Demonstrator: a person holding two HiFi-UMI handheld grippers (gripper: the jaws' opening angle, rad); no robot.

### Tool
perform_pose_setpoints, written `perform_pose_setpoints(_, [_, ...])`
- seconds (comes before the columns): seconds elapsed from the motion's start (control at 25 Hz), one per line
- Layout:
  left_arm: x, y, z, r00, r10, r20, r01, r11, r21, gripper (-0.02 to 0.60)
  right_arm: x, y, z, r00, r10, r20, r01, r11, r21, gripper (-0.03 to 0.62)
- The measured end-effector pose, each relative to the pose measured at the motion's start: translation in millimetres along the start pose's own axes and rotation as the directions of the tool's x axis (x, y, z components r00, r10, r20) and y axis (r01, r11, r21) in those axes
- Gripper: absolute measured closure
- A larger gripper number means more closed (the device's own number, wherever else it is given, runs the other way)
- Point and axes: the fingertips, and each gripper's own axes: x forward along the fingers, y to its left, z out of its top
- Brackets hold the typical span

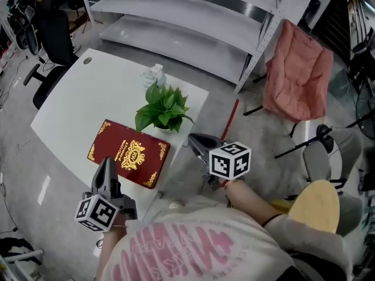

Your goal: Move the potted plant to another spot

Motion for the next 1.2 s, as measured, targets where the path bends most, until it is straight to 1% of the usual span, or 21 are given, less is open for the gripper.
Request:
perform_pose_setpoints(0.12, [-1.6,5.3,-10.9,0.999,0.023,-0.027,-0.024,1.000,-0.020,0.578,6.9,-5.4,-6.3,1.000,0.005,-0.017,-0.005,1.000,0.015,0.588])
perform_pose_setpoints(0.28, [2.9,10.9,-23.8,0.994,0.069,-0.086,-0.067,0.997,0.023,0.578,19.6,-19.0,-9.1,0.999,-0.014,-0.031,0.015,1.000,0.023,0.587])
perform_pose_setpoints(0.4, [5.2,12.4,-21.9,0.991,0.103,-0.087,-0.101,0.994,0.029,0.578,28.1,-18.5,-6.3,0.999,0.034,-0.036,-0.034,0.999,0.000,0.587])
perform_pose_setpoints(0.52, [5.8,12.0,-20.7,0.988,0.139,-0.069,-0.140,0.990,-0.004,0.578,31.5,-16.2,-8.5,0.991,0.111,-0.070,-0.116,0.991,-0.067,0.574])
perform_pose_setpoints(0.56, [7.0,11.4,-21.3,0.987,0.147,-0.070,-0.148,0.989,-0.010,0.578,32.5,-15.2,-9.4,0.986,0.141,-0.085,-0.148,0.985,-0.088,0.545])
perform_pose_setpoints(0.64, [9.1,11.2,-24.4,0.983,0.164,-0.078,-0.166,0.986,-0.013,0.578,35.0,-13.0,-12.0,0.974,0.194,-0.118,-0.209,0.970,-0.126,0.460])
perform_pose_setpoints(0.76, [10.1,16.4,-30.6,0.975,0.208,-0.080,-0.210,0.977,-0.017,0.578,41.1,-12.2,-15.4,0.962,0.229,-0.150,-0.253,0.952,-0.173,0.346])
perform_pose_setpoints(0.8, [10.1,18.9,-31.8,0.971,0.226,-0.077,-0.228,0.973,-0.021,0.578,44.7,-12.6,-15.0,0.961,0.230,-0.152,-0.256,0.949,-0.182,0.274])
perform_pose_setpoints(0.84, [9.4,21.1,-32.5,0.967,0.243,-0.071,-0.245,0.969,-0.026,0.578,48.7,-13.1,-13.6,0.962,0.228,-0.149,-0.254,0.949,-0.188,0.185])
perform_pose_setpoints(0.88, [7.9,22.8,-32.9,0.964,0.259,-0.065,-0.262,0.965,-0.033,0.578,52.3,-13.7,-10.7,0.965,0.224,-0.137,-0.248,0.949,-0.196,0.137])
perform_pose_setpoints(0.96, [2.9,24.7,-32.6,0.956,0.288,-0.051,-0.290,0.956,-0.044,0.578,57.7,-14.8,-1.1,0.972,0.216,-0.089,-0.230,0.950,-0.211,0.105])
perform_pose_setpoints(1.04, [-1.5,24.7,-30.9,0.951,0.308,-0.040,-0.309,0.950,-0.046,0.578,63.0,-14.8,9.6,0.974,0.223,-0.042,-0.227,0.950,-0.215,0.082])
perform_pose_setpoints(1.12, [-5.4,23.8,-28.6,0.945,0.326,-0.030,-0.327,0.944,-0.046,0.578,70.9,-11.1,14.0,0.968,0.249,-0.041,-0.251,0.942,-0.224,0.065])
perform_pose_setpoints(1.2, [-10.4,23.3,-26.8,0.938,0.347,-0.020,-0.348,0.936,-0.047,0.578,79.5,-3.6,11.6,0.957,0.281,-0.076,-0.291,0.925,-0.245,0.056])
